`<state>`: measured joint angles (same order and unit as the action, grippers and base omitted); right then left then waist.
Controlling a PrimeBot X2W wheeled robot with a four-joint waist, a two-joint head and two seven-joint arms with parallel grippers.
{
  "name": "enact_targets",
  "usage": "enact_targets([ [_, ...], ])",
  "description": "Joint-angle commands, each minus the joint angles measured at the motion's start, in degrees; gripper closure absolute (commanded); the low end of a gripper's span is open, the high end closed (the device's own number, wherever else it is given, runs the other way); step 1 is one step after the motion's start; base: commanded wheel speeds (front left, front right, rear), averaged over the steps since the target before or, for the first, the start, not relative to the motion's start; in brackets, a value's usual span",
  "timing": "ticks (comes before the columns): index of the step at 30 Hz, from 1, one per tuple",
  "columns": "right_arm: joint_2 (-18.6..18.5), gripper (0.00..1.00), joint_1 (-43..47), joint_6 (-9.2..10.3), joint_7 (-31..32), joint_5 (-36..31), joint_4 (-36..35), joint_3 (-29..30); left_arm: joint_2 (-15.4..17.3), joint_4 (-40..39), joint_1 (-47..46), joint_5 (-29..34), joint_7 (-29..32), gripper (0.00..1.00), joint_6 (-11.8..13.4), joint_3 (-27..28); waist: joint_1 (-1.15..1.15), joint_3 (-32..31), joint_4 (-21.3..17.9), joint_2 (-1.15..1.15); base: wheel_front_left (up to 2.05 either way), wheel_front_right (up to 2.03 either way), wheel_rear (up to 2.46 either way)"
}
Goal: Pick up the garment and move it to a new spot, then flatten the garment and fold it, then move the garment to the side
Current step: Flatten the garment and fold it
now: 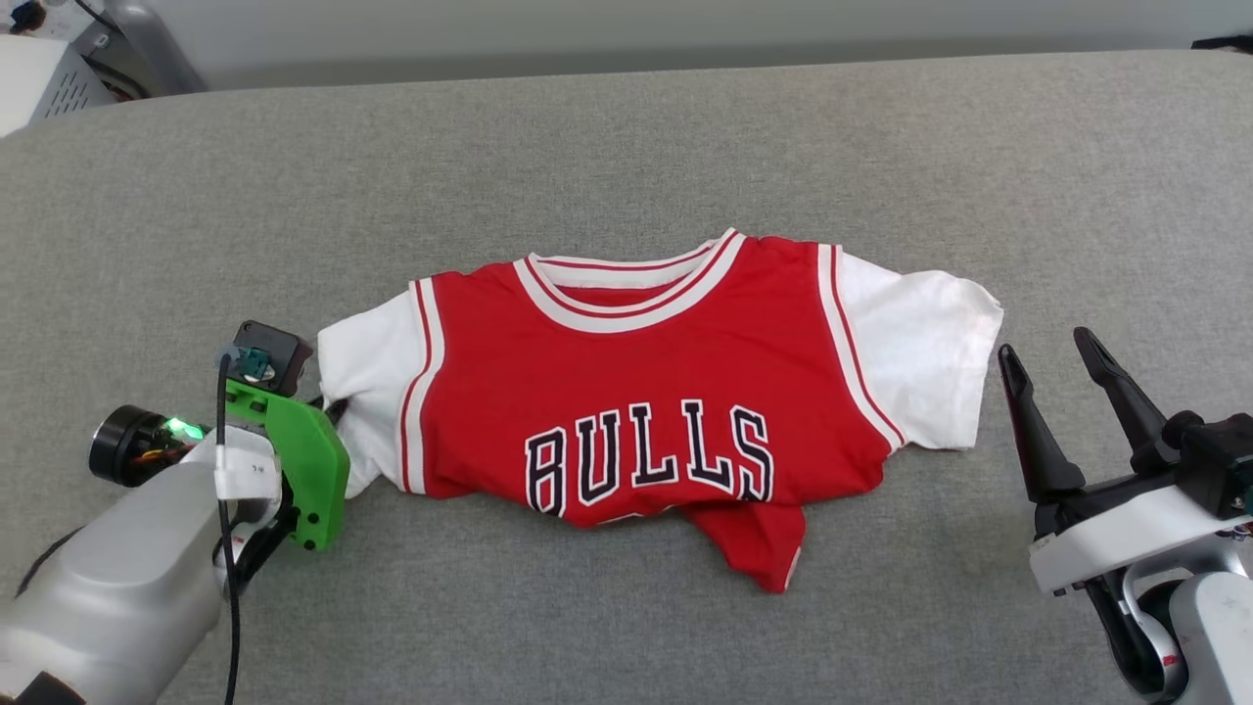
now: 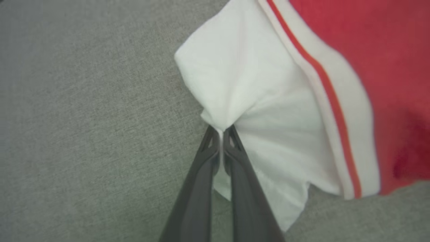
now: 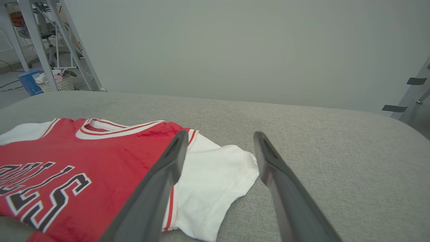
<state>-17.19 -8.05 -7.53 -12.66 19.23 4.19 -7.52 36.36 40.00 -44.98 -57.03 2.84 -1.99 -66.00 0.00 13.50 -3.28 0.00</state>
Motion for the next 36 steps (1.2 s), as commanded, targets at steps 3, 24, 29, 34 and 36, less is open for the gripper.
enact_targets([
  [3, -0.1, 0.00, 0.9, 0.04, 0.2, 0.3, -0.4, 1.0, -1.7, 1.3, 1.4, 0.5, -8.9, 0.00, 2.5, 2.3, 0.00, -2.0, 1.0, 0.00, 0.00, 0.00, 0.00],
  [24, -18.2, 0.00, -11.8, 0.04, 22.1, 8.8, -1.8, 1.5, -10.9, -34.0, 27.2, 32.3, -17.8, 0.00, 23.4, 35.4, 0.00, -3.6, 8.3, 0.00, 0.00, 0.00, 0.00],
  [29, -24.8, 0.00, -15.7, 0.04, 34.3, 17.4, 2.4, -6.7, -14.8, -35.2, 30.3, 36.3, -17.8, 0.00, 21.5, 40.1, 0.00, -1.0, 9.3, 0.00, 0.00, 0.00, 0.00],
  [34, -28.6, 0.00, -20.9, 0.04, 44.5, 23.5, 7.2, -12.9, -18.2, -35.8, 31.0, 39.9, -17.8, 0.00, 19.1, 44.2, 0.00, 2.5, 10.4, 0.00, 0.00, 0.00, 0.00],
  [36, -29.1, 0.00, -23.0, 0.04, 46.4, 24.3, 9.3, -14.8, -19.4, -36.0, 30.8, 41.2, -17.8, 0.00, 18.1, 45.5, 0.00, 3.9, 10.8, 0.00, 0.00, 0.00, 0.00],
])
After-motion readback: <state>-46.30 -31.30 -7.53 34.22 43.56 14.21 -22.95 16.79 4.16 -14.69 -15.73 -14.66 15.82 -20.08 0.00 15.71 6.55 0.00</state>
